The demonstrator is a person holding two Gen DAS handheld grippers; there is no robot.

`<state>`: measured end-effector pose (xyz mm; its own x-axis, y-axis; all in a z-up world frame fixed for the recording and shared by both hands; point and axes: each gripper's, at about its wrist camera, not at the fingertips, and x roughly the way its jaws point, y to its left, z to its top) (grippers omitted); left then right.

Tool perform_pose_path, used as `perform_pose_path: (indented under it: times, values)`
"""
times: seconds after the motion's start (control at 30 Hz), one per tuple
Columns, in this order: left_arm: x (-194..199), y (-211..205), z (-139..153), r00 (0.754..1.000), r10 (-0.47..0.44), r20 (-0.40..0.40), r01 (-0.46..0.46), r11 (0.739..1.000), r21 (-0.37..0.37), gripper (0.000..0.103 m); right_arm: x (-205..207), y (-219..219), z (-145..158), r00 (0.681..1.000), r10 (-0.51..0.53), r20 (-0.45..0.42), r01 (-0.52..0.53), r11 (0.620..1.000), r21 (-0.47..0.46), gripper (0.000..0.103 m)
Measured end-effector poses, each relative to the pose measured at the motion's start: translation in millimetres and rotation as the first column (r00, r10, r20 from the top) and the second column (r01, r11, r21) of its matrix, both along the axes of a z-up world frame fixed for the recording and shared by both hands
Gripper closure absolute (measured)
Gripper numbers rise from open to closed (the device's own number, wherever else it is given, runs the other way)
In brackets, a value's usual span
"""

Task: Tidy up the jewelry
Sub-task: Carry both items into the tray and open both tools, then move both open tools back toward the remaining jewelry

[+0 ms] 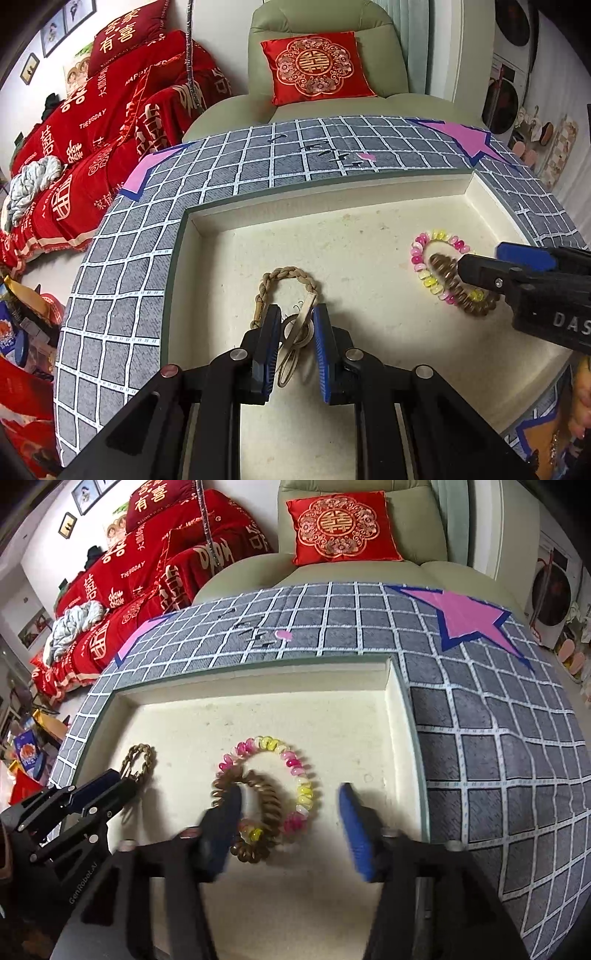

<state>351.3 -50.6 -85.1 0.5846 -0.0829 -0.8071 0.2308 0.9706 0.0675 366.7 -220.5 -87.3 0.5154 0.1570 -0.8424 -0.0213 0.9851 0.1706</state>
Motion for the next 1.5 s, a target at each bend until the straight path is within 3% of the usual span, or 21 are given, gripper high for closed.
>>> perform_pose_path:
  times: [0.27, 0.3, 0.33, 0.37, 0.43, 0.6, 0.7, 0.93, 1.23, 1.5]
  values:
    - [0.3, 4.6, 7.2, 1.000, 0.009, -0.009, -0.009, 1.000, -0.021, 0.076, -12.2, -16.5, 23.2, 0.999, -0.043, 0.034, 0.041, 0.997, 0.063, 0.034]
    - [-0.1, 4.9, 8.4, 1.000, 0.009, -0.009, -0.009, 1.000, -0.024, 0.067, -14.4, -19.0, 25.7, 0.998, -0.046, 0.037, 0.043, 0.996, 0.073, 0.034]
    - [-0.4, 5.2, 9.9, 1.000, 0.010, -0.010, -0.011, 1.000, -0.028, 0.048, -17.1, -21.2, 28.1, 0.998, -0.049, 0.038, 0.045, 0.996, 0.082, 0.034]
    - [-0.8, 6.2, 11.5, 1.000, 0.017, -0.007, -0.018, 0.999, -0.032, 0.000, -20.1, -22.9, 30.3, 0.998, -0.051, 0.039, 0.048, 0.995, 0.090, 0.034]
    - [-6.7, 7.2, 20.5, 0.999, 0.020, 0.040, -0.019, 0.999, -0.044, 0.000, -25.5, -24.6, 33.7, 0.998, -0.056, 0.042, 0.051, 0.994, 0.101, 0.034]
    - [-15.0, 1.3, 32.8, 0.999, -0.002, 0.054, 0.003, 1.000, -0.027, 0.000, -40.7, -28.7, 43.6, 0.997, -0.060, 0.048, 0.054, 0.991, 0.124, 0.033]
    - [-26.5, 2.4, 41.6, 0.997, -0.008, 0.079, 0.010, 1.000, -0.016, 0.000, -51.2, -32.0, 49.4, 0.997, -0.059, 0.050, 0.052, 0.989, 0.142, 0.022]
    - [-73.6, 18.5, 54.6, 0.995, -0.034, 0.089, 0.037, 0.999, -0.032, 0.000, -87.7, -36.6, 60.9, 0.998, -0.049, 0.040, 0.041, 0.985, 0.168, 0.021]
    - [-152.2, 34.9, 47.5, 0.997, -0.060, 0.054, 0.064, 0.996, -0.069, 0.000, -150.2, -32.8, 65.5, 1.000, -0.016, 0.027, 0.011, 0.987, 0.163, 0.021]
    - [-204.8, 37.9, 32.5, 0.996, -0.085, 0.038, 0.087, 0.995, -0.056, 0.000, -212.9, -27.3, 58.3, 1.000, 0.008, 0.003, -0.008, 0.991, 0.137, 0.021]
